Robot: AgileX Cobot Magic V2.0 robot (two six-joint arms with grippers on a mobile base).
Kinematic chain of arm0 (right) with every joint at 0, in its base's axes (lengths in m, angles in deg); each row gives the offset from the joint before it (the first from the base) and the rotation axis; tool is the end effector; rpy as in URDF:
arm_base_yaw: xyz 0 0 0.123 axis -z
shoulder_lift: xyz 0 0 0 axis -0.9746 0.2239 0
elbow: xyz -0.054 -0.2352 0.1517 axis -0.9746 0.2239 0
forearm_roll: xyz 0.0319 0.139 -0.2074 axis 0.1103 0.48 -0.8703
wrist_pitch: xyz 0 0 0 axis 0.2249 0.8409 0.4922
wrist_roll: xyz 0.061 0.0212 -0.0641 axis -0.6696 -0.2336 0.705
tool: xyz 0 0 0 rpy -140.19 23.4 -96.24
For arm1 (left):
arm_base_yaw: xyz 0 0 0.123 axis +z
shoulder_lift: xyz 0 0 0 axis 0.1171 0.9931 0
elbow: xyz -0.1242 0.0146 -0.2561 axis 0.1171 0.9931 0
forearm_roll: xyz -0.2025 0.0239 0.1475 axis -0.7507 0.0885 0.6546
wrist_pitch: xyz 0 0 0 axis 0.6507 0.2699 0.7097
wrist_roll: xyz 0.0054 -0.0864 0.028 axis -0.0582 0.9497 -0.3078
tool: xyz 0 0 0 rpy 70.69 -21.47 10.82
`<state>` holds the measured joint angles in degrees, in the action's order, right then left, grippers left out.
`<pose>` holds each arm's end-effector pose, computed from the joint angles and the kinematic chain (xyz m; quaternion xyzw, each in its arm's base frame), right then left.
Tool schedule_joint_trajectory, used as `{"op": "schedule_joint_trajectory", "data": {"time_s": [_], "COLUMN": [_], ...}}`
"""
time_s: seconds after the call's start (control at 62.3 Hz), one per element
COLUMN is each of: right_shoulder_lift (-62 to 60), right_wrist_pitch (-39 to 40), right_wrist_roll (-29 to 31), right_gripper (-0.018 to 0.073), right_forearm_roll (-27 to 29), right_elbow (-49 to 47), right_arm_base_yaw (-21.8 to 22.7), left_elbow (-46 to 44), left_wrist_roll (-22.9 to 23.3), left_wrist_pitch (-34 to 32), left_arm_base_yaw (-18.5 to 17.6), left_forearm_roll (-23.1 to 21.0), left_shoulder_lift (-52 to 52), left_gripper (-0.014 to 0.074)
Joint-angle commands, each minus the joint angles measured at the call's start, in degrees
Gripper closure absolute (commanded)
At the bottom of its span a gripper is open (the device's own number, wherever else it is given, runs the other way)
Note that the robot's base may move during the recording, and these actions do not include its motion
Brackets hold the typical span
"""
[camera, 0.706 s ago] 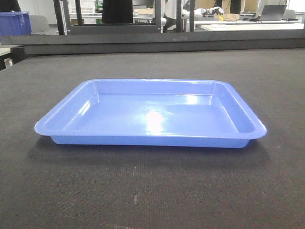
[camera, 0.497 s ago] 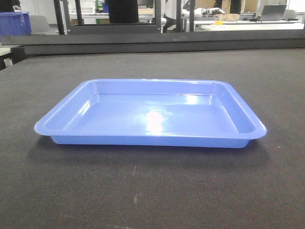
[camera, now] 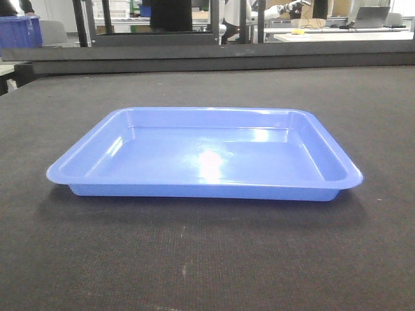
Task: Grab blue tray and place on right shelf
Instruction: 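Reach both grippers down to opposite short edges of the light blue tray, then close both grippers on the tray rims and lift it off the table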
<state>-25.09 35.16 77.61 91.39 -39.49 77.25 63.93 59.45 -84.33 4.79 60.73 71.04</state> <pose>0.0566 0.0000 0.2014 0.0346 0.6916 0.0349 0.7206 0.0565 -0.0022 0.2023 -0.0121 0.6901 -0.0401 0.7225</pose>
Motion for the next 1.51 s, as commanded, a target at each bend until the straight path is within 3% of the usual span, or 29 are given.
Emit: {"op": "schedule_joint_trajectory", "data": {"time_s": [0.0,0.192,0.369,0.481,0.513,0.577,0.674,0.85,0.946,1.091,1.203,1.299,1.363,1.492], "right_shoulder_lift": [-1.05,-0.99,3.72,11.23,14.94,19.96,26.31,36.61,43.45,56.12,66.05,73.62,78.08,85.68], "right_wrist_pitch": [5.78,10.17,2.84,1.75,1.75,1.75,0.82,-9.94,-19.98,-33.87,-43.47,-51.07,-54.17,-56.13], "right_wrist_roll": [0.47,0.47,0.47,0.47,0.47,0.47,0.47,0.47,0.47,0.47,-1.65,-4.01,-5.2,-7.49], "right_gripper": [0.0502,0.0502,0.0487,0.0306,0.0195,0.0079,-0.0008,-0.0014,-0.0014,-0.0014,-0.0014,-0.0013,-0.0013,-0.0013], "right_forearm_roll": [-0.16,0.12,0.07,0.07,0.07,0.07,0.13,1.55,1.55,1.55,1.55,1.55,1.49,0.99], "right_elbow": [-1.31,-4.26,-16.56,-24.18,-26.92,-30.37,-35.06,-47.08,-55.16,-65.73,-73.38,-79.08,-82.76,-87.36], "right_arm_base_yaw": [0.02,0.02,0.02,-0.03,-0.03,-0.03,-0.29,-6.14,-11.56,-17.65,-18.78,-18.58,-18.44,-18.44], "left_elbow": [1.88,-1.34,-17.28,-28.67,-32.79,-37.31,-42.41,-51.1,-57.19,-67.22,-75.42,-82.67,-87.2,-95.75], "left_wrist_roll": [-0.3,-0.3,-0.3,-0.3,-0.3,-0.3,-0.3,-1.57,-5.31,-5.33,-1.81,4.93,8.48,13.01], "left_wrist_pitch": [-5.35,-12.11,-0.06,9.19,12.05,14.62,17.21,22.73,30.15,39.38,46.85,54.91,59.83,66.08], "left_arm_base_yaw": [-0.02,-0.02,-0.02,-0.24,-0.24,-0.24,-0.52,-8.26,-14.41,-21.27,-22.28,-22.28,-22.28,-22.28], "left_forearm_roll": [-0.53,-0.53,3.65,3.9,3.9,3.9,2.54,0.73,0.73,0.73,1.79,7.45,10.59,12.54], "left_shoulder_lift": [-0.86,-0.48,4.43,11.12,14.5,19.18,25.53,36.25,43.38,56.32,66.69,75.26,81.37,91.4], "left_gripper": [0.0644,0.0644,0.0633,0.052,0.0434,0.0327,0.0237,0.0225,0.0225,0.0225,0.0225,0.0226,0.0226,0.0226]}}
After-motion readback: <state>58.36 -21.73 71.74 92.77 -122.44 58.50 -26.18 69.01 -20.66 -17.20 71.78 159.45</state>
